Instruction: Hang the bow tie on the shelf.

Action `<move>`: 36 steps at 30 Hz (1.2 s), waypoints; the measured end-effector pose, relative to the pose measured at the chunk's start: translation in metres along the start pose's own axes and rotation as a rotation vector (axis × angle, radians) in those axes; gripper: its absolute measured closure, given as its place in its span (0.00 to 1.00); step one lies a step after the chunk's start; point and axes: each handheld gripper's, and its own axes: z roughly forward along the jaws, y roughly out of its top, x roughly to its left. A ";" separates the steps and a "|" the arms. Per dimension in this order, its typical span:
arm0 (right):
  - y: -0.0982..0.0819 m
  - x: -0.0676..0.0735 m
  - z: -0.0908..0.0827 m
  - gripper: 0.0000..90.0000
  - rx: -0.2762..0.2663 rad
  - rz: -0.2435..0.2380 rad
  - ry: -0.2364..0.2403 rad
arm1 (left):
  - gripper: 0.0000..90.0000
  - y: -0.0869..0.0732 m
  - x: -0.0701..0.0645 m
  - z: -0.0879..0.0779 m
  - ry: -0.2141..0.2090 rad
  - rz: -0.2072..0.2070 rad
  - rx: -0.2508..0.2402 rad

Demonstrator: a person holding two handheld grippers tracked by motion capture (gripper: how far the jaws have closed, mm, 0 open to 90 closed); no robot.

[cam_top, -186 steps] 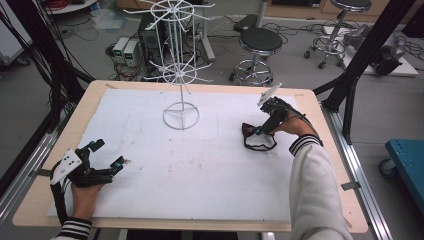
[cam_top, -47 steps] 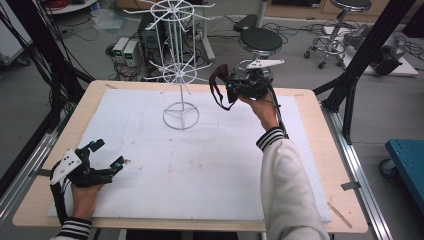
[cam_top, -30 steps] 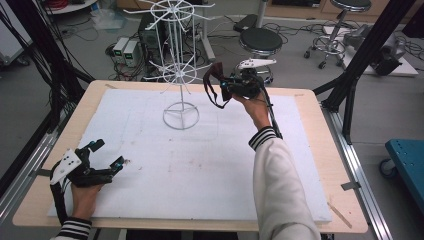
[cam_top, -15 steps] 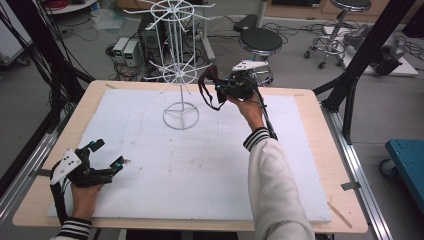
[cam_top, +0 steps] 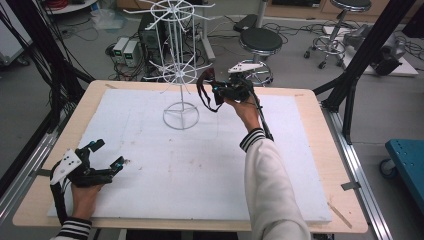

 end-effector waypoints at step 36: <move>-0.003 0.023 -0.017 0.01 0.046 -0.086 0.011 | 0.02 0.000 0.000 0.000 0.002 0.002 0.001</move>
